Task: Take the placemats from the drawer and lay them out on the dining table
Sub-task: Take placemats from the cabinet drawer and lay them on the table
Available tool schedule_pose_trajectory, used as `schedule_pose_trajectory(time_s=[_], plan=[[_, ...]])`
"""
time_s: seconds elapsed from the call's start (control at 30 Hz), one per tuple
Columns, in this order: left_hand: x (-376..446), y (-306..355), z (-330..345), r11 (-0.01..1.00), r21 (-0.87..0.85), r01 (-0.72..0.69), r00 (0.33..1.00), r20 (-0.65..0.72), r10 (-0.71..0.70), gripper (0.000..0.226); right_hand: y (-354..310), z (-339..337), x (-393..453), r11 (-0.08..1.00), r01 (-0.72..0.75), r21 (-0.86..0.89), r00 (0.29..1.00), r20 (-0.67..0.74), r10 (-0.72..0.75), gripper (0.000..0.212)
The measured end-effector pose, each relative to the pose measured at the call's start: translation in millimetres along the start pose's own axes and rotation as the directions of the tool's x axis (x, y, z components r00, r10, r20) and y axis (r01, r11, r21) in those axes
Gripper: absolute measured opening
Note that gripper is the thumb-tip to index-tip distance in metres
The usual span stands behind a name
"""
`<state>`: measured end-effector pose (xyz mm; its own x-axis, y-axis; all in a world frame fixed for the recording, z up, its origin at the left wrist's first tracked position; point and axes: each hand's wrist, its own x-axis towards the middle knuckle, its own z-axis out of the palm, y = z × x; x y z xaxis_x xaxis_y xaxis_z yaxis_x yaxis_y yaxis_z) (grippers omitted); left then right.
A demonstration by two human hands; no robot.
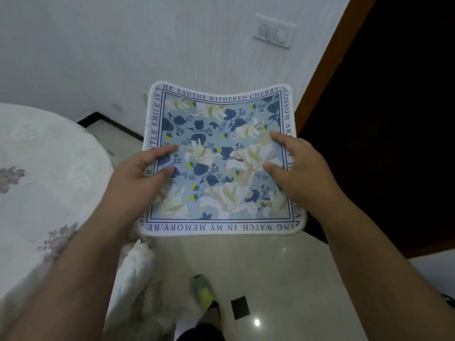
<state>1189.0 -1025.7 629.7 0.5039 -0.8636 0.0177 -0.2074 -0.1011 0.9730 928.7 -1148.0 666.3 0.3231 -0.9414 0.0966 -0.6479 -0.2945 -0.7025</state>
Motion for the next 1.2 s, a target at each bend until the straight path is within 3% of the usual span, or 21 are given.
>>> schedule_pose_trajectory(time_s=[0.23, 0.4, 0.53, 0.7, 0.9, 1.07, 1.2], plan=[[134.4, -6.1, -33.6, 0.998, 0.061, -0.005, 0.996, -0.087, 0.010, 0.038, -49.2, 47.9, 148.0, 0.995, 0.096, -0.015, 0.994, 0.050, -0.095, 0.057], [192.0, -6.9, -87.5, 0.999, 0.038, 0.028, 0.963, -0.270, -0.016, 0.038, -98.0, 100.8, 234.8, 0.977, 0.213, -0.001, 0.967, 0.145, -0.211, 0.055], [220.1, -28.3, -126.7, 0.996, -0.023, 0.088, 0.902, -0.423, -0.089, 0.039, -138.8, 157.8, 302.4, 0.940, 0.336, 0.055, 0.905, 0.258, -0.338, 0.055], [256.0, -47.2, -167.3, 0.982, 0.015, 0.186, 0.788, -0.600, -0.140, 0.040, -185.9, 234.4, 382.6, 0.878, 0.447, 0.172, 0.779, 0.407, -0.476, 0.053], [310.6, -57.4, -196.9, 0.966, -0.035, 0.256, 0.570, -0.802, -0.180, 0.039, -254.7, 312.4, 485.7, 0.763, 0.571, 0.302, 0.556, 0.542, -0.630, 0.051], [356.1, -65.1, -219.7, 0.953, -0.058, 0.298, 0.425, -0.886, -0.187, 0.042, -312.4, 372.7, 546.5, 0.674, 0.631, 0.385, 0.384, 0.600, -0.702, 0.053], [388.1, -77.6, -248.0, 0.942, -0.108, 0.318, 0.304, -0.929, -0.209, 0.041, -353.5, 427.2, 582.3, 0.647, 0.632, 0.427, 0.292, 0.641, -0.709, 0.053]])
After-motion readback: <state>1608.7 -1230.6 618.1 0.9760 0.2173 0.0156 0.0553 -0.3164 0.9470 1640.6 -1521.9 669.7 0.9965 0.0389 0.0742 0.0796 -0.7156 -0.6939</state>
